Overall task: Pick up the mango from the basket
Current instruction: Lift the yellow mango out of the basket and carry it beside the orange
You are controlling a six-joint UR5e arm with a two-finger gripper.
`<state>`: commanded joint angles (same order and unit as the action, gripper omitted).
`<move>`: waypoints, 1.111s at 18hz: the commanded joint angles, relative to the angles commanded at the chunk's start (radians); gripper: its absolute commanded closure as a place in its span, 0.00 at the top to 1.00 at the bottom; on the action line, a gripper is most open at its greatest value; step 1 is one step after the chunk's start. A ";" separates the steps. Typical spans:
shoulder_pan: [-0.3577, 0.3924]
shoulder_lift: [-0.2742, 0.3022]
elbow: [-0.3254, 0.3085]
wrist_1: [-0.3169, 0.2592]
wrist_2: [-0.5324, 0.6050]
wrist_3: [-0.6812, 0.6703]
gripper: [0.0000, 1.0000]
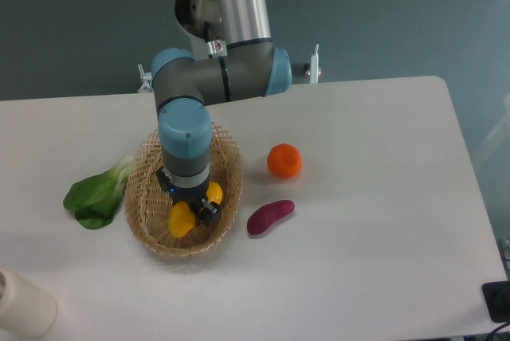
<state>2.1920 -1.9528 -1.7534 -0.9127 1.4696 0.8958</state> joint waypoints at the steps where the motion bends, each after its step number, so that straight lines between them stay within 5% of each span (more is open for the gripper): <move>1: 0.006 0.002 0.008 0.000 0.000 0.000 0.52; 7: 0.086 0.011 0.038 0.003 0.003 0.012 0.52; 20: 0.313 0.015 0.083 0.003 0.005 0.297 0.52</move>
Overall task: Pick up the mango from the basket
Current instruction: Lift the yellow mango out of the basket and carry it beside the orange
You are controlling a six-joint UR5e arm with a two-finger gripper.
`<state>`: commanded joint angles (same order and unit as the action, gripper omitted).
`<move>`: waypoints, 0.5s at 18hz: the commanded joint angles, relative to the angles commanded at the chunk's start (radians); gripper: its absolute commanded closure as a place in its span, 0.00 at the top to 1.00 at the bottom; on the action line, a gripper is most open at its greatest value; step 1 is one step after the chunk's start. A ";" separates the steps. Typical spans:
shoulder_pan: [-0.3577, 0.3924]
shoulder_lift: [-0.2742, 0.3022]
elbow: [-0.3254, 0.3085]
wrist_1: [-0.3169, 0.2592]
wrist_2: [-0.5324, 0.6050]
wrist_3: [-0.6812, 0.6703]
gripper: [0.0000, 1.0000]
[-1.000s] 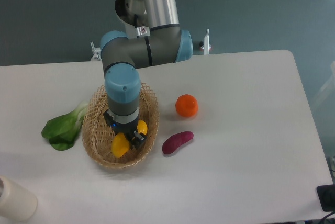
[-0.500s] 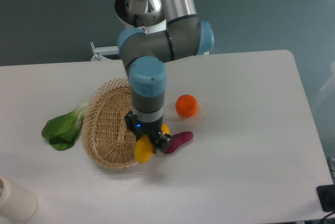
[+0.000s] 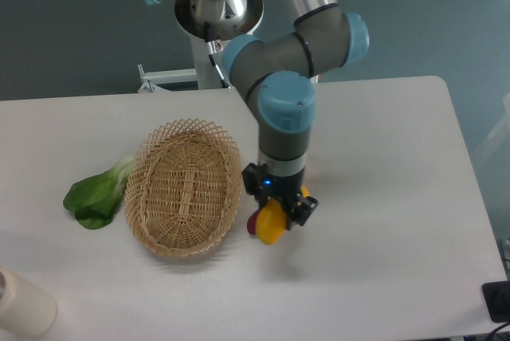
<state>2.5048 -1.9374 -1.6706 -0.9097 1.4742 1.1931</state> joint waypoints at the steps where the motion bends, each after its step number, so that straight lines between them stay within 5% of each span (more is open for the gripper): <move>1: 0.014 -0.003 0.009 -0.002 0.000 0.025 0.52; 9: 0.069 -0.043 0.052 0.002 0.081 0.158 0.51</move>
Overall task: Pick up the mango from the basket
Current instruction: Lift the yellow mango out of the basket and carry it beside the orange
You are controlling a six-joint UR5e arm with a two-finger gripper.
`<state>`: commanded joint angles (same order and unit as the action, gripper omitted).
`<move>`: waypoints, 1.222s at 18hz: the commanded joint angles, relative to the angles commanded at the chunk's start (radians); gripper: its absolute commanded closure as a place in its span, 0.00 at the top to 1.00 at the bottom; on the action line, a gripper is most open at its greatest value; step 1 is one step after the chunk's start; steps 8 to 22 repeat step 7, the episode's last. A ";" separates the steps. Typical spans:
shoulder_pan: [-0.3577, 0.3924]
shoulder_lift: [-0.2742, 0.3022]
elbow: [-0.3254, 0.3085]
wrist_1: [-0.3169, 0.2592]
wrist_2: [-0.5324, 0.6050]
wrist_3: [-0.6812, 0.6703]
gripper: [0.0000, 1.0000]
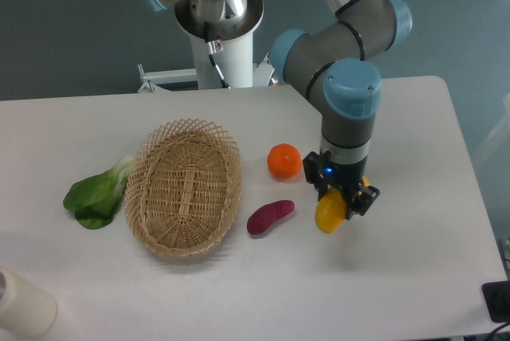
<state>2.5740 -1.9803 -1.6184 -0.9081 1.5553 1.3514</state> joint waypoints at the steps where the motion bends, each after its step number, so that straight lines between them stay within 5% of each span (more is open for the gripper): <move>1: 0.000 -0.006 0.008 -0.002 0.018 0.000 0.51; 22: -0.003 -0.012 0.011 -0.002 0.035 -0.002 0.51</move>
